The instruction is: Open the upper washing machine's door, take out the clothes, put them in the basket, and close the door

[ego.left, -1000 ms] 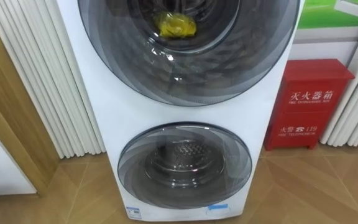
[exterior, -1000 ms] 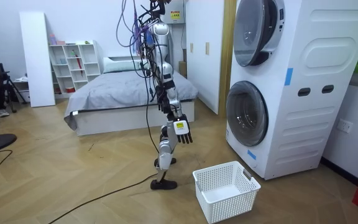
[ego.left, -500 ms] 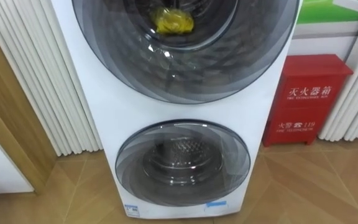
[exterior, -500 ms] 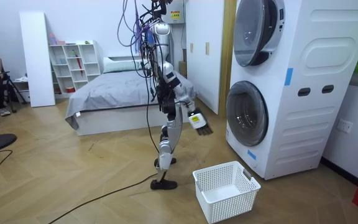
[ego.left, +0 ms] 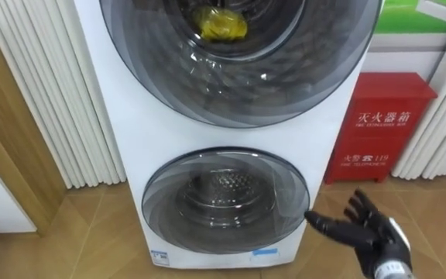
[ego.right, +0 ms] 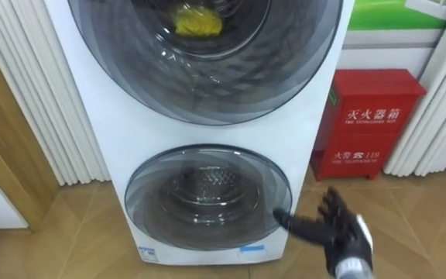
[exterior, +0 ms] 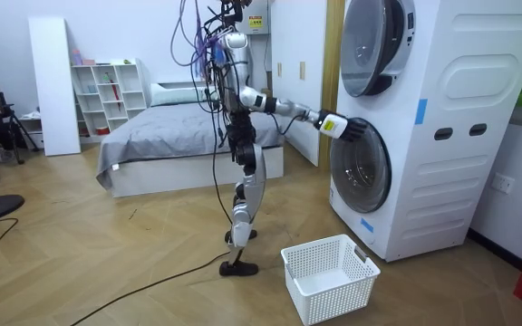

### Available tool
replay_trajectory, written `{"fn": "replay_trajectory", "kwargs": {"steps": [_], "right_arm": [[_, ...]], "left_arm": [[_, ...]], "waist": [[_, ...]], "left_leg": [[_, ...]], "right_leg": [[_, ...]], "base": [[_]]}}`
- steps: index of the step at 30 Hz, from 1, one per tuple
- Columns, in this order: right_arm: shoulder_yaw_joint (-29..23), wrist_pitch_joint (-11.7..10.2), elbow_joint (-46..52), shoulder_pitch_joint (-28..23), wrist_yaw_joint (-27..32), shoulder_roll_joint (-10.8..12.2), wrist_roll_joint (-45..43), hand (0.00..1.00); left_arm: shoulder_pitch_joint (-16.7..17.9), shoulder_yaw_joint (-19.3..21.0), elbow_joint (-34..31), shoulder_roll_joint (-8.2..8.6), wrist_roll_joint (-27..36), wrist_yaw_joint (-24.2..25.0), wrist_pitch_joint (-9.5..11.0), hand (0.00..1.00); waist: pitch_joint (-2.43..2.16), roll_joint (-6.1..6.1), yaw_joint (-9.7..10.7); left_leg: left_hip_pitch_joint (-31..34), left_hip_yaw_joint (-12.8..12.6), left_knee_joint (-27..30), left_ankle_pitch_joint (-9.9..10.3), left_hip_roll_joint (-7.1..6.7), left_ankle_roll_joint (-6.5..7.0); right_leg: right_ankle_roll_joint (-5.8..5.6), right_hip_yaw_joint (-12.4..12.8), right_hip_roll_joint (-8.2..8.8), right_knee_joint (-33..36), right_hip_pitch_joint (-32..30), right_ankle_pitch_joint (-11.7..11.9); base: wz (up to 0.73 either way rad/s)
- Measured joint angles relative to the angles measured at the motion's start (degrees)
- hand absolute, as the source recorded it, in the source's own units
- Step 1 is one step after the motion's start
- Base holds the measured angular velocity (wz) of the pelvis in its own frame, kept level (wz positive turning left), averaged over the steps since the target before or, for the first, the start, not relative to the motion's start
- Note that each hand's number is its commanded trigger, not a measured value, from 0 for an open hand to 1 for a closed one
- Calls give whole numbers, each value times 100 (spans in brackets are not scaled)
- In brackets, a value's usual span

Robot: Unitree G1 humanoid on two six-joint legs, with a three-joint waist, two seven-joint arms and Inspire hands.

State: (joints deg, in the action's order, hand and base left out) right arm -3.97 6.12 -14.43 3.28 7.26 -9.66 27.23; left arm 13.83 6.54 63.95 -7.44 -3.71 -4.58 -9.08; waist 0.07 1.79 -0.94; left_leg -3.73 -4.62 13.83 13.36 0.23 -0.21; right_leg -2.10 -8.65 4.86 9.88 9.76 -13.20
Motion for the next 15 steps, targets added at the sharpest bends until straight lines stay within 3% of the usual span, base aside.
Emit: {"fn": "replay_trajectory", "kwargs": {"steps": [5,9,12,15], "right_arm": [[-3,0,499,279,187,-325,164,0],[-99,0,802,475,206,-643,347,0],[-264,7,811,696,222,-647,425,0],[-341,24,810,1004,260,-647,372,0]], "left_arm": [[40,5,-74,-23,-96,22,-15,0],[45,10,-118,-47,-91,29,-14,0],[87,12,-180,-49,-94,39,-45,0],[132,15,-350,-51,-99,109,-83,0]], "waist": [[-23,-62,-28],[-20,-35,-80],[-25,25,-110],[4,90,-105]], "left_leg": [[7,3,-49,-2,-3,1],[2,11,-79,-2,-2,1],[-8,10,-117,-2,-3,1],[-4,10,-117,-2,-3,1]], "right_leg": [[0,9,-1,-3,-72,1],[0,-23,-3,-7,-70,1],[0,-28,-3,-11,-78,1],[-1,-41,-3,-13,-81,2]], "base": [[-2],[0],[0],[0]]}}
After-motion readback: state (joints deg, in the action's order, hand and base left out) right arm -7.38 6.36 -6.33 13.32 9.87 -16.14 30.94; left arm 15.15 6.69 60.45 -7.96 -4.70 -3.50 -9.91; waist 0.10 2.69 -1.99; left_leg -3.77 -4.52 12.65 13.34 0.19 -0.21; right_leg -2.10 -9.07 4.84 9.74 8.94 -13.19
